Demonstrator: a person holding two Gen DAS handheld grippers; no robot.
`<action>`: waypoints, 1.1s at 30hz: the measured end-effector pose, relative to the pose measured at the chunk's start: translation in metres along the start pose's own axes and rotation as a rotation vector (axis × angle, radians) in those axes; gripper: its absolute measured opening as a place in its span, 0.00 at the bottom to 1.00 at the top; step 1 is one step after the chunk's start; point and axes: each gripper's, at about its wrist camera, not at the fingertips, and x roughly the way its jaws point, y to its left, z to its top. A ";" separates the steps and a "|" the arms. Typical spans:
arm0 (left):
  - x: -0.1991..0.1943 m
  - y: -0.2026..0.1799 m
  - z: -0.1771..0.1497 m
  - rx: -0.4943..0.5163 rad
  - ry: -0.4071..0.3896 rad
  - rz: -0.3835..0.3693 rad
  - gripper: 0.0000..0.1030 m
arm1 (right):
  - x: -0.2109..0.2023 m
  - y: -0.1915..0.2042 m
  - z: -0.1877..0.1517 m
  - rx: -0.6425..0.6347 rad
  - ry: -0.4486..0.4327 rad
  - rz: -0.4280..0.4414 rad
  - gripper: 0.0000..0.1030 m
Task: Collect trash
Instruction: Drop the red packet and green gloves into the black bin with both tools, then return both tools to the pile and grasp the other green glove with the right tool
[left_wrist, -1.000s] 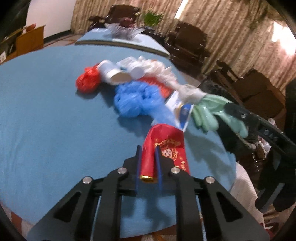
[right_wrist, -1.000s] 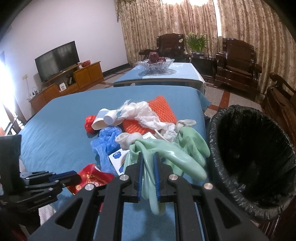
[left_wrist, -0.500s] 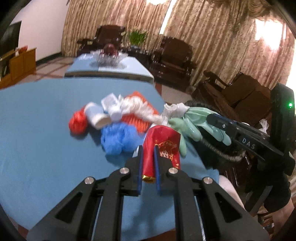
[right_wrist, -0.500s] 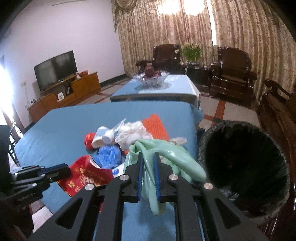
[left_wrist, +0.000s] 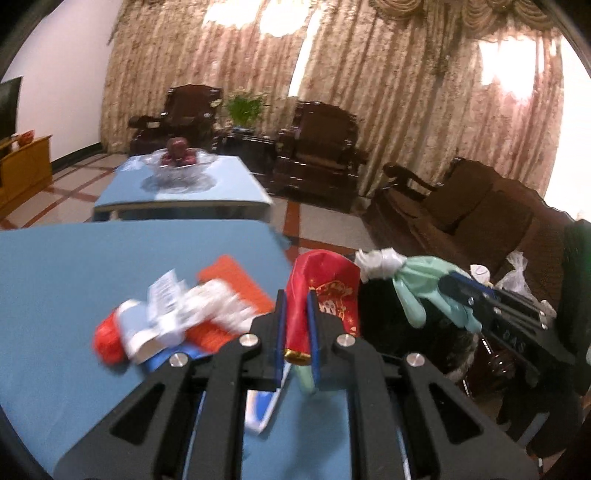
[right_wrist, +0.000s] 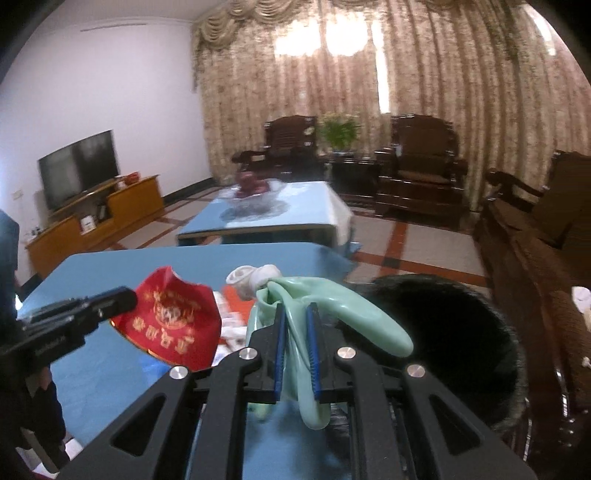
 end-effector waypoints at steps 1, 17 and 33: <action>0.010 -0.007 0.004 0.015 0.000 -0.011 0.09 | 0.002 -0.013 0.000 0.016 0.001 -0.022 0.11; 0.140 -0.086 0.005 0.065 0.157 -0.179 0.47 | 0.028 -0.133 -0.018 0.138 0.053 -0.295 0.73; 0.043 0.045 -0.009 0.012 0.043 0.226 0.88 | 0.046 -0.026 -0.015 0.085 0.036 -0.129 0.94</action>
